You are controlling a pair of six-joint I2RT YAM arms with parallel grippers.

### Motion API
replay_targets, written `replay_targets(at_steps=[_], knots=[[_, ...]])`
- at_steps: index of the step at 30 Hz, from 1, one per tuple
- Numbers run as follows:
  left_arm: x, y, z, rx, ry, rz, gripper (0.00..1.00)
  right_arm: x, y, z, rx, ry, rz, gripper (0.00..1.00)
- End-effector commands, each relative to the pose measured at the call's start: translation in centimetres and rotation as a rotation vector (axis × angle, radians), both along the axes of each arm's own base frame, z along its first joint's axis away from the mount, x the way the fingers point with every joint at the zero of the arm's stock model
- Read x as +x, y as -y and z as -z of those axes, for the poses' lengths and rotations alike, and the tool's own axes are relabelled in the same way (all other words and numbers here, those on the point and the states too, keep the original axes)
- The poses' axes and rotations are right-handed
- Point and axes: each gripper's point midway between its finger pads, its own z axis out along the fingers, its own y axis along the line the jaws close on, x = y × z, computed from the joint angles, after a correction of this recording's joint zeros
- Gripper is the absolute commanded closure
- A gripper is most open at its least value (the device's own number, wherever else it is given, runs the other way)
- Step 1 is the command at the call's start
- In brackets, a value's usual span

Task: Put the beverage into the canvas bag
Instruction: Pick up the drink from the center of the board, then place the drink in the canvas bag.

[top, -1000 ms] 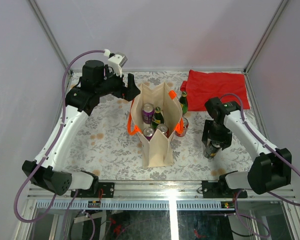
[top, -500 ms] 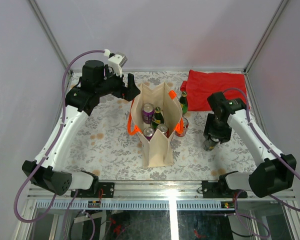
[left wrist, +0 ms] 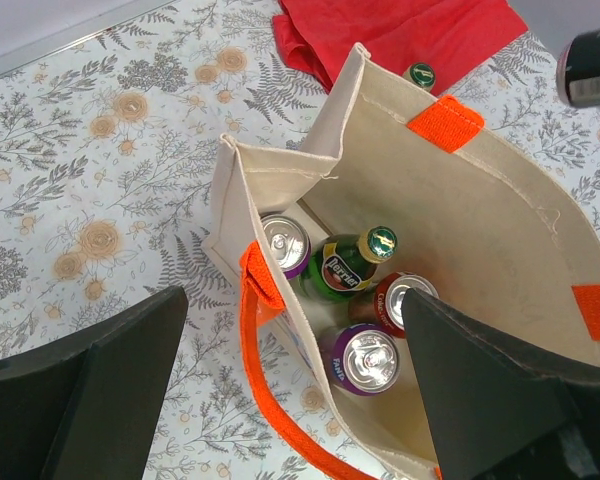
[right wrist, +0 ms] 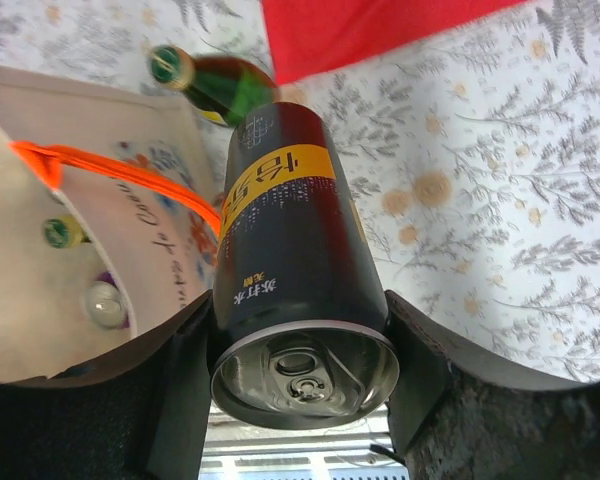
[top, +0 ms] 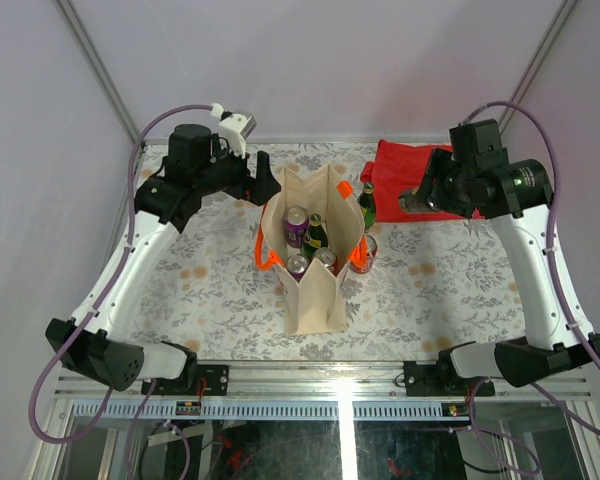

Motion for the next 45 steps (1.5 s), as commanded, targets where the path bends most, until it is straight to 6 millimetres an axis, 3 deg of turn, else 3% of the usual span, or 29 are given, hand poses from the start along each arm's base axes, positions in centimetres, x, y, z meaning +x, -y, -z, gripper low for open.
replay_targets(at_steps=[1,5,13,21,27,31,38,45], knots=[[0.6,0.0,-1.6,-0.011,0.098,0.002,0.12,3.3,-2.4,-6.1,0.102,0.215,-0.087,1.0],[1.1,-0.1,-1.2,-0.005,0.107,-0.009,0.12,4.8,-4.4,-9.0,0.164,0.291,-0.172,1.0],[1.8,-1.0,0.1,-0.005,0.093,-0.056,0.11,6.3,-8.7,-12.3,0.213,0.356,-0.303,1.0],[2.7,-3.2,1.1,-0.031,0.041,-0.131,0.11,6.0,-14.7,-13.2,0.189,0.375,-0.441,1.0],[2.5,-3.6,1.8,-0.036,0.012,-0.143,0.11,4.4,-17.4,-10.4,0.141,0.301,-0.508,1.0],[2.7,-3.5,1.7,-0.042,0.007,-0.14,0.11,4.3,-17.8,-7.4,0.087,0.224,-0.516,1.0],[2.8,-3.5,1.6,-0.037,0.013,-0.135,0.11,6.2,-18.5,-3.0,0.001,0.126,-0.514,1.0],[2.7,-3.9,1.8,-0.027,0.015,-0.141,0.11,7.8,-19.8,-0.1,-0.021,0.065,-0.521,1.0]])
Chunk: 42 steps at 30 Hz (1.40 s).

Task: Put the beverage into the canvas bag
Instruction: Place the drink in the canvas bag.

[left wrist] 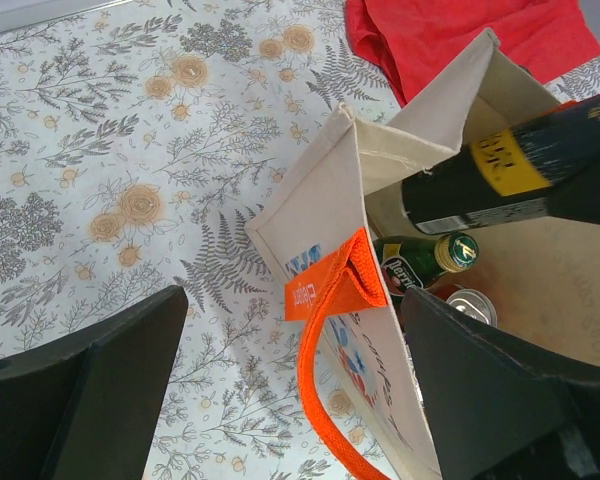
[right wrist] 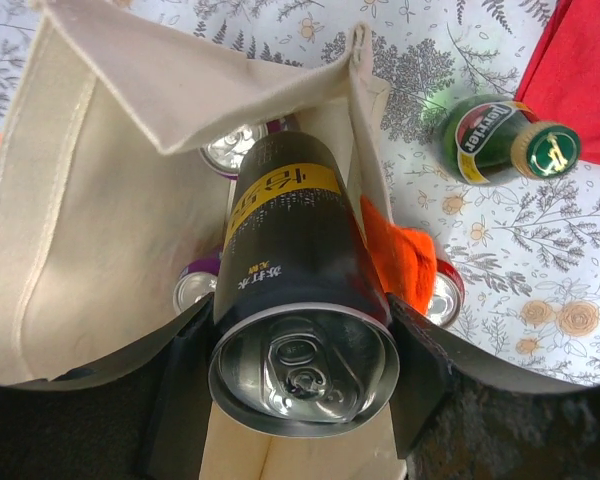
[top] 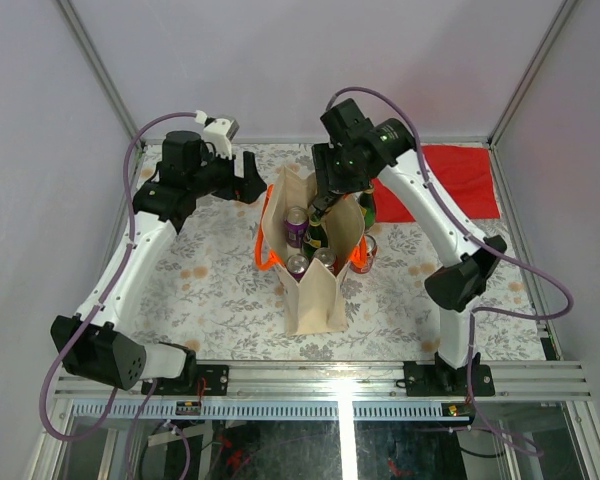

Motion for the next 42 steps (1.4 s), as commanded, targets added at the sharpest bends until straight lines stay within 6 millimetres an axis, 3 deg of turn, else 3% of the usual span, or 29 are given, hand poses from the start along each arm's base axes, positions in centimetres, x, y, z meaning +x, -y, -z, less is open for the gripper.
replay_targets(at_steps=[1,14,42], knots=[[0.5,-0.3,-1.6,-0.012,0.067,-0.001,0.11,1.6,-1.0,-2.7,0.055,0.106,-0.011,1.0],[0.9,-0.5,-1.6,-0.016,0.071,0.003,0.11,3.5,-0.6,-0.1,-0.042,0.095,0.025,1.0],[0.8,-0.9,-1.1,-0.021,0.074,-0.006,0.11,2.8,-0.7,6.8,-0.168,-0.09,-0.014,1.0]])
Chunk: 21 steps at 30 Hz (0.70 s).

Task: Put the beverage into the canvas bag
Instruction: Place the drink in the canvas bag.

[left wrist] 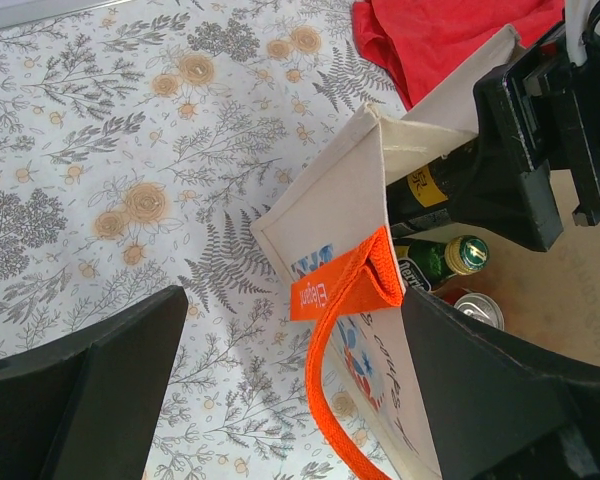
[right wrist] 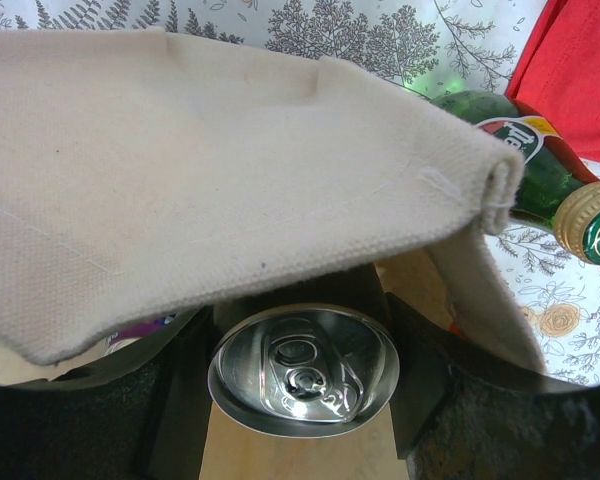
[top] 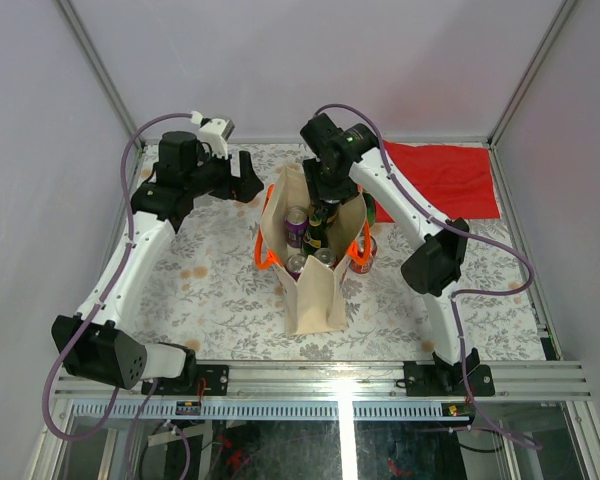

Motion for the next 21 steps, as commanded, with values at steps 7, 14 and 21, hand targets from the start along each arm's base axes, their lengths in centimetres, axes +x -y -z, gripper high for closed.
replay_targets(at_steps=[7,14,21], knots=[[0.3,-0.2,-1.0,-0.011,0.07,0.004,0.11,-0.1,-0.2,0.1,-0.004,-0.007,-0.028,1.0],[0.4,-0.3,-1.1,-0.012,0.078,0.007,0.11,-0.1,-0.3,1.7,-0.031,-0.037,-0.031,1.0],[0.4,-0.5,-1.1,-0.001,0.085,0.008,0.11,-0.1,-0.5,3.2,-0.041,-0.066,-0.037,1.0]])
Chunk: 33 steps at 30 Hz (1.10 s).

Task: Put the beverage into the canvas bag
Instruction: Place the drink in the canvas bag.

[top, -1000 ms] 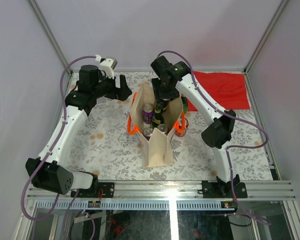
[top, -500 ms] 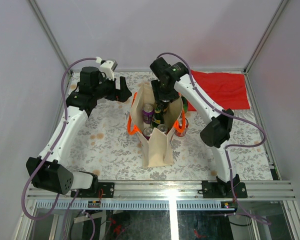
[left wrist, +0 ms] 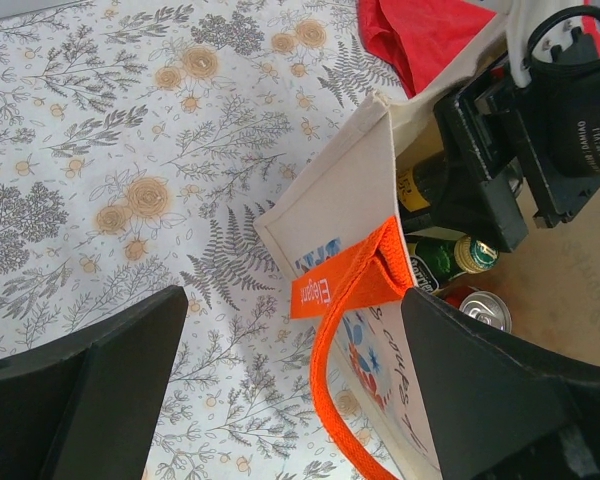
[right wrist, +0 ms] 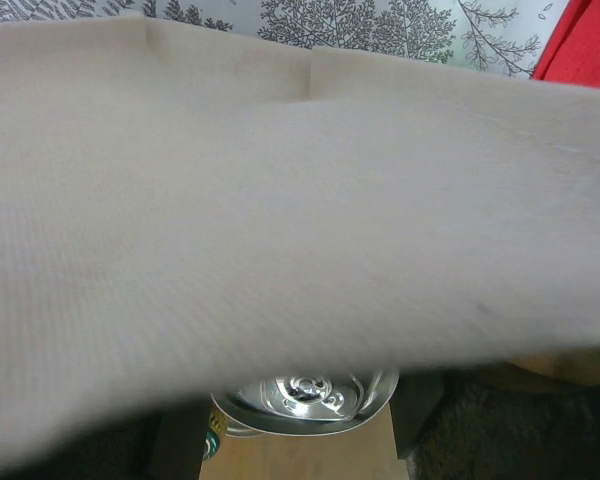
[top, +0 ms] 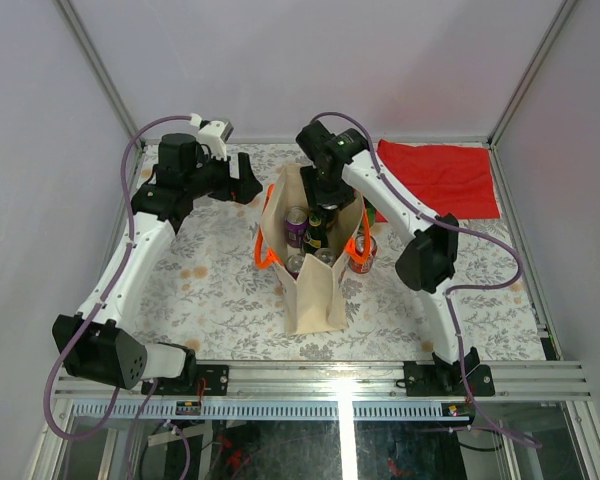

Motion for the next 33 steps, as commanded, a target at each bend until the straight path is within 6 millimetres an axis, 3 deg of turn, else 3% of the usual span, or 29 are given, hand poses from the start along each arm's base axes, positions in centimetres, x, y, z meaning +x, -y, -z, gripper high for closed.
replay_targets(at_steps=[1,22,27,28,33], knots=[[0.4,-0.2,-1.9,-0.001,0.095,0.012,0.11,-0.3,-0.3,0.8,-0.004,-0.021,-0.029,1.0],[0.3,-0.4,-1.7,0.001,0.093,0.014,0.11,-2.0,0.5,5.6,-0.074,-0.146,-0.034,1.0],[0.2,-0.5,-1.8,0.001,0.096,0.012,0.11,-2.1,0.6,5.7,-0.077,-0.153,-0.032,1.0],[0.2,-0.5,-1.6,0.003,0.093,0.012,0.11,-2.1,0.5,5.6,-0.074,-0.15,-0.031,0.97],[0.2,-0.5,-1.7,0.003,0.095,0.014,0.11,-1.5,0.5,3.9,-0.057,-0.099,-0.017,0.52]])
